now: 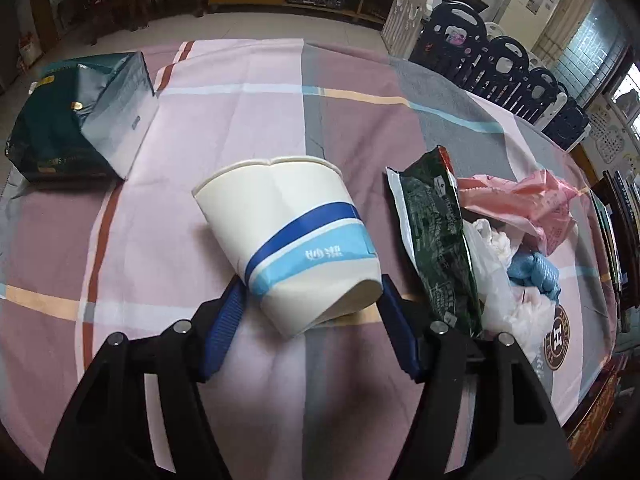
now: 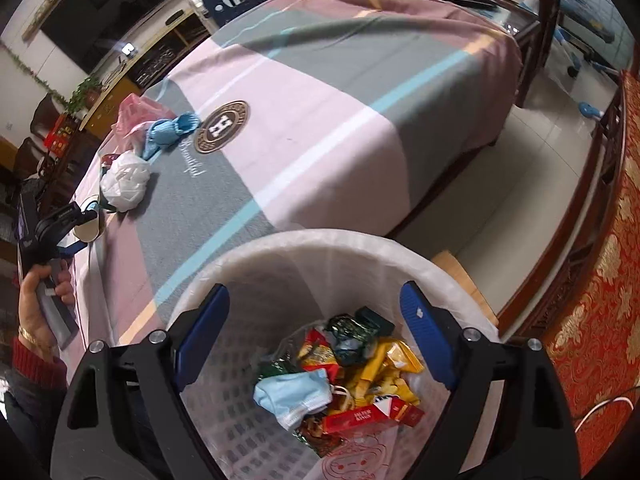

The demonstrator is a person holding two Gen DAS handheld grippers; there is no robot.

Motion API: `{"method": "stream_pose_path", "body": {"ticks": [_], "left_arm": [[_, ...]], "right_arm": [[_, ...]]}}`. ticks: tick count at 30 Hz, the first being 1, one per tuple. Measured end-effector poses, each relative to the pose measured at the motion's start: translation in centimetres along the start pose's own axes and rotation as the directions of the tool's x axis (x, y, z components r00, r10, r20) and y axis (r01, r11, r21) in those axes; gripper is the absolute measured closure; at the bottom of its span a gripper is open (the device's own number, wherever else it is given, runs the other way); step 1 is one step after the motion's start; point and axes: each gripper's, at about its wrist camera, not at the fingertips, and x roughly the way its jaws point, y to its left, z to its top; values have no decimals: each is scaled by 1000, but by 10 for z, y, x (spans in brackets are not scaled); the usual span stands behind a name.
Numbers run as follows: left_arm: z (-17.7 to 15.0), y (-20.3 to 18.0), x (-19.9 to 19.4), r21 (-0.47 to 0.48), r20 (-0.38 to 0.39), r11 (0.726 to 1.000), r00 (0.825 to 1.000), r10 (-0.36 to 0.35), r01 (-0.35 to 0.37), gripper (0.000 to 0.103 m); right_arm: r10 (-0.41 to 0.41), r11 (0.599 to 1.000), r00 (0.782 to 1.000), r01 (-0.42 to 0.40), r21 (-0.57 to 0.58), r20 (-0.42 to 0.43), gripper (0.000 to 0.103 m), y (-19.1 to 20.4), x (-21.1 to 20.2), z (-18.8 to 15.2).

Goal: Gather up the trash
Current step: 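Grasp the white paper cup with left tool while right tool grasps the white plastic bag, then carry the cup and white bag to the wastebasket, releasing the bag from right tool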

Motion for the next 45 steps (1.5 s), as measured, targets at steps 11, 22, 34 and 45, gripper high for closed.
{"method": "stream_pose_path", "body": {"ticks": [11,22,34,45], "left_arm": [[-103,42,-97,9,87,994,990,-112,112,36],[-142,56,-113,21,47,990,989,-142,141,36],[-144,59,-153,26,145,995,984,-103,100,36],[-156,22,-240,161,338,987,940,-49,-7,36]], "right_arm": [[162,947,983,-130,-293,88,18,147,29,49],[-3,745,996,63,-664,92,44,280,132,65],[158,836,985,-99,-540,64,78,203,45,20],[175,869,972,-77,-489,159,78,141,-44,-25]]}}
